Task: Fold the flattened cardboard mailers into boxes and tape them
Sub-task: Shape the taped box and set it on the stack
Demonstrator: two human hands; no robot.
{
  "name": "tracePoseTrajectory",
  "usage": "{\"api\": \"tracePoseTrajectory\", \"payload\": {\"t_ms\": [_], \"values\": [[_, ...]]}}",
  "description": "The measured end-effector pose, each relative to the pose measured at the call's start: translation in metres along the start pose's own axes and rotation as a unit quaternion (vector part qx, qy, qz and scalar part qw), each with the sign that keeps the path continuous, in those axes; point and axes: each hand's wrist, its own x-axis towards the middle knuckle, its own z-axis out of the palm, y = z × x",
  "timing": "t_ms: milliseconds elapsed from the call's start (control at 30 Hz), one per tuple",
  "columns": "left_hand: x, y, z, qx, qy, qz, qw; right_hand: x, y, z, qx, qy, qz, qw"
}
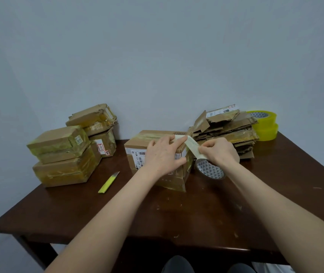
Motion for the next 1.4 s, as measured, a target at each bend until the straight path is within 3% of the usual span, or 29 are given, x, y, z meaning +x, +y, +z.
{"api": "tracePoseTrajectory", "payload": {"t_ms": [233,300,400,467,533,600,700,833,967,1033,1100,1200,1267,1400], "values": [[-0.005,-0.006,-0.005,-0.04,-0.011,0.014,0.999,-0.003,0.0,0.01,0.02,0.016,0.001,1.0],[-0.015,-0.017,-0.005,-0.121,0.061,-0.006,0.991,-0.002,0.001,0.012,0.025,0.019,-0.003,1.0],[-0.037,-0.05,0.01,-0.181,0.236,-0.152,0.943,-0.002,0.001,0.018,0.029,0.02,-0.002,0.999],[-0.05,-0.078,0.029,-0.151,0.19,-0.253,0.936,-0.001,0.0,0.022,0.029,0.021,0.001,0.999],[-0.061,-0.102,0.049,-0.097,0.062,-0.321,0.94,0.0,-0.002,0.022,0.026,0.024,0.003,0.999],[-0.07,-0.12,0.065,-0.058,-0.034,-0.363,0.929,0.0,-0.003,0.021,0.024,0.025,0.001,0.999],[-0.078,-0.14,0.08,-0.021,-0.091,-0.386,0.918,0.0,-0.001,0.021,0.032,0.019,0.003,0.999],[-0.084,-0.152,0.084,0.034,-0.073,-0.366,0.927,0.0,-0.001,0.021,0.046,0.021,0.013,0.999],[-0.087,-0.153,0.076,-0.044,-0.032,-0.403,0.913,-0.003,-0.002,0.02,0.058,0.018,0.013,0.998],[-0.087,-0.15,0.06,-0.098,0.047,-0.414,0.904,-0.003,-0.002,0.019,0.065,0.016,0.014,0.998],[-0.08,-0.137,0.032,-0.141,0.152,-0.389,0.898,-0.004,-0.002,0.018,0.071,0.012,0.013,0.997],[-0.059,-0.09,-0.018,-0.179,0.254,-0.28,0.908,-0.004,0.0,0.016,0.081,0.012,0.01,0.997],[-0.044,-0.046,-0.043,-0.177,0.257,-0.193,0.93,-0.005,0.001,0.014,0.087,0.016,0.011,0.996],[-0.015,0.035,-0.047,-0.07,0.149,-0.063,0.984,-0.007,0.005,0.007,0.088,0.023,0.007,0.996]]}}
